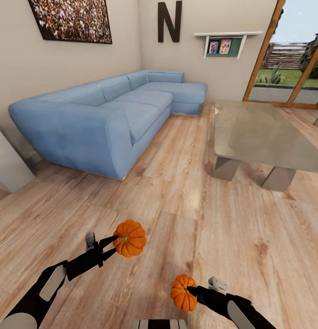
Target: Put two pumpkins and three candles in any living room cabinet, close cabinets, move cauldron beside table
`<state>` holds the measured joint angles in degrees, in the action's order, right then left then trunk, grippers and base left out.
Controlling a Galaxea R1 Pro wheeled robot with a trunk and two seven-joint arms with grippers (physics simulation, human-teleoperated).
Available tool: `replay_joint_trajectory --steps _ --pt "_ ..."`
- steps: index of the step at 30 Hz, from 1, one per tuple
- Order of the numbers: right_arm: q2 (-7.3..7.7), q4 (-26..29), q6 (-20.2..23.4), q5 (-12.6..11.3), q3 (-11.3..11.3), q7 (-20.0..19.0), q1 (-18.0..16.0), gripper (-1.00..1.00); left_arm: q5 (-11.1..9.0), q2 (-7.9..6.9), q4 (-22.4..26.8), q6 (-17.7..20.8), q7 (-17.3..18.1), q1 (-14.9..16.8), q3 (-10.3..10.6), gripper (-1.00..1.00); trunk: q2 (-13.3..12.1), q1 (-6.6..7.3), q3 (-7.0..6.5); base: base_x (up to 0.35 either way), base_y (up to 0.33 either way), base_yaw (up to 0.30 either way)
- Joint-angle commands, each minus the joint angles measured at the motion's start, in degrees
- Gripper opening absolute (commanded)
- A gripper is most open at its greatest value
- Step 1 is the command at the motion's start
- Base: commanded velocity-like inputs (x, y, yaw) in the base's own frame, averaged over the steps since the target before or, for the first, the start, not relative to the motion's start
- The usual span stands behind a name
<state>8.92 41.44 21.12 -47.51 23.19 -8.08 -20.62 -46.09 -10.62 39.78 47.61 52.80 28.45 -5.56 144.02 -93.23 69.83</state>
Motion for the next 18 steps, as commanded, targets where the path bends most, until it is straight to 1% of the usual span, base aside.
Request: replay_joint_trajectory --steps 1,7,18 --pt "0.05 0.0 0.1 -0.2 0.2 0.0 0.0 1.00 -0.1 0.00 0.0 0.3 0.0 0.0 -0.1 -1.00 0.0 0.01 0.04 0.066 0.059 0.000" --pt "0.11 0.0 0.1 -0.2 0.1 0.0 0.0 1.00 -0.1 -0.01 0.0 0.3 0.0 0.0 -0.1 -1.00 0.0 0.01 0.04 0.112 0.091 0.000" --pt "0.11 0.0 0.1 -0.2 0.1 0.1 0.0 1.00 -0.1 0.00 0.0 0.3 0.0 0.0 -0.1 -1.00 0.0 0.01 0.04 0.011 0.007 0.000"
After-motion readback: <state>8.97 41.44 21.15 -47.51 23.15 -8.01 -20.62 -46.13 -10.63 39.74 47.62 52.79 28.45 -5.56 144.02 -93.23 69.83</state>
